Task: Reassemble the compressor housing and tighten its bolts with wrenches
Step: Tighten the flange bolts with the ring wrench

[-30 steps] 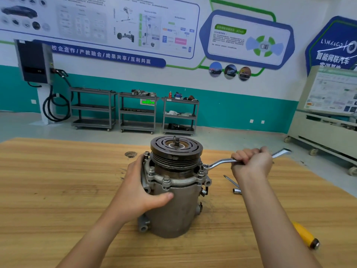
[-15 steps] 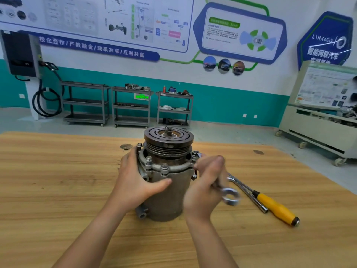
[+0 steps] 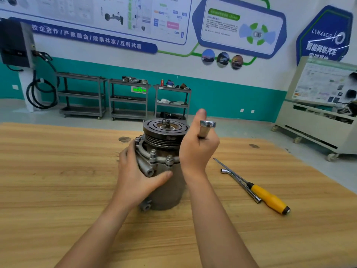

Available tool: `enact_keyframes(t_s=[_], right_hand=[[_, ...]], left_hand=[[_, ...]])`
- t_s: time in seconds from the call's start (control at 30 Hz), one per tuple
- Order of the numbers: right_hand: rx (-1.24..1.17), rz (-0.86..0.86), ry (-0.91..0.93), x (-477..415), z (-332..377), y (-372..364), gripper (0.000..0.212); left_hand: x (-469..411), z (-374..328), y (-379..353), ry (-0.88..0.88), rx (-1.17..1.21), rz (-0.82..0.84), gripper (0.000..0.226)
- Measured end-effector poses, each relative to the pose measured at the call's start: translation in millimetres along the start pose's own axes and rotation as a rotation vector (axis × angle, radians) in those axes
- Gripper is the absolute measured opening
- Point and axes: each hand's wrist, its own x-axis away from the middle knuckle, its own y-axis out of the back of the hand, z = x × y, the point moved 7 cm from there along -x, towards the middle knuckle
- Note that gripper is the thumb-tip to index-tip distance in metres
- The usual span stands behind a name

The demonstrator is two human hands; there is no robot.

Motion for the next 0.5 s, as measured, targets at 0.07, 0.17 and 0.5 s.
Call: enact_keyframes(t_s=[0.07,0.17,0.5], right_hand=[[-0.093,-0.091,-0.116,0,-7,9,0.043],[-0.371,-0.293,-0.215,-12,-3,27,0.053],[-0.767,-0.403,-0.672,-60,-43,78,0.047]], left_hand=[[4,4,2,-0.022,0.061,0.034,0.112],[4,10,9,-0.043,0.104,0.035,0.099],[13,8,5,-0.139,0.037,-0.055,0.087]])
